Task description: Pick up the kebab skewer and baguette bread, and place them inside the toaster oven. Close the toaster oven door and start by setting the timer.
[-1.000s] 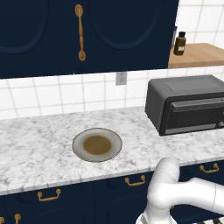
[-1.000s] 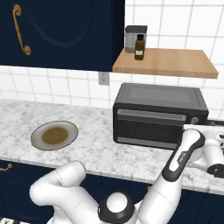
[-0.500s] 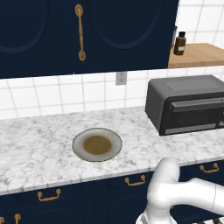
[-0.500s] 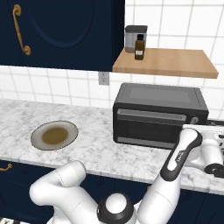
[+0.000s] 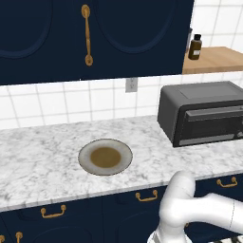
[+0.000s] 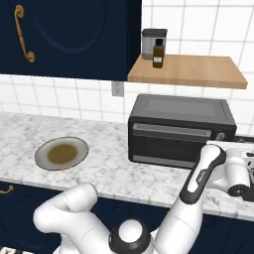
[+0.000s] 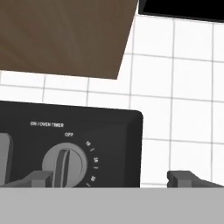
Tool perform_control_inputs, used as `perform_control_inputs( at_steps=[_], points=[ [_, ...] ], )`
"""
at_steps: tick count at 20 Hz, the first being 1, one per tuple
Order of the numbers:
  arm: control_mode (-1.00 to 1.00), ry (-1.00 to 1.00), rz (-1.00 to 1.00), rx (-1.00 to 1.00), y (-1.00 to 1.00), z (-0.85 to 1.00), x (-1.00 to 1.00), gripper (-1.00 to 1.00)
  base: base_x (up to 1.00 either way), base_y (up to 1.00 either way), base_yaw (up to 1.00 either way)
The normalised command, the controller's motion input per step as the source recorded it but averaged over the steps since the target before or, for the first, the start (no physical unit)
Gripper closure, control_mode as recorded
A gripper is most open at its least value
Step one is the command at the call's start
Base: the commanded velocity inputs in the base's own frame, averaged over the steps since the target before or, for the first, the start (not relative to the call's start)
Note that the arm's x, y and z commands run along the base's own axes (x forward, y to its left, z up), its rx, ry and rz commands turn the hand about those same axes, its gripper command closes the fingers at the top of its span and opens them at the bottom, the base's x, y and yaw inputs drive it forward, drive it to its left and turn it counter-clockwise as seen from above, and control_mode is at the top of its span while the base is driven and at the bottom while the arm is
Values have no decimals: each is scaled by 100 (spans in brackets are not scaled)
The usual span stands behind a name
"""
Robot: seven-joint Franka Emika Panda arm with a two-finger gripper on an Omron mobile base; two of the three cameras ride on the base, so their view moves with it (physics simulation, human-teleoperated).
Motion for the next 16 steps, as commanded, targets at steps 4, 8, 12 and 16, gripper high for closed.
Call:
perform_control_inputs(
  at_steps=[4, 8, 12, 16],
  points=[
    [-100, 0, 0, 0, -7, 41, -8, -100, 0, 0, 0],
    [-100, 0, 0, 0, -8, 44, -14, -100, 0, 0, 0],
    [-100, 0, -4, 0, 0, 27, -19, -100, 0, 0, 0],
    [-100, 0, -5, 0, 0, 17, 0, -100, 0, 0, 0]
  ],
)
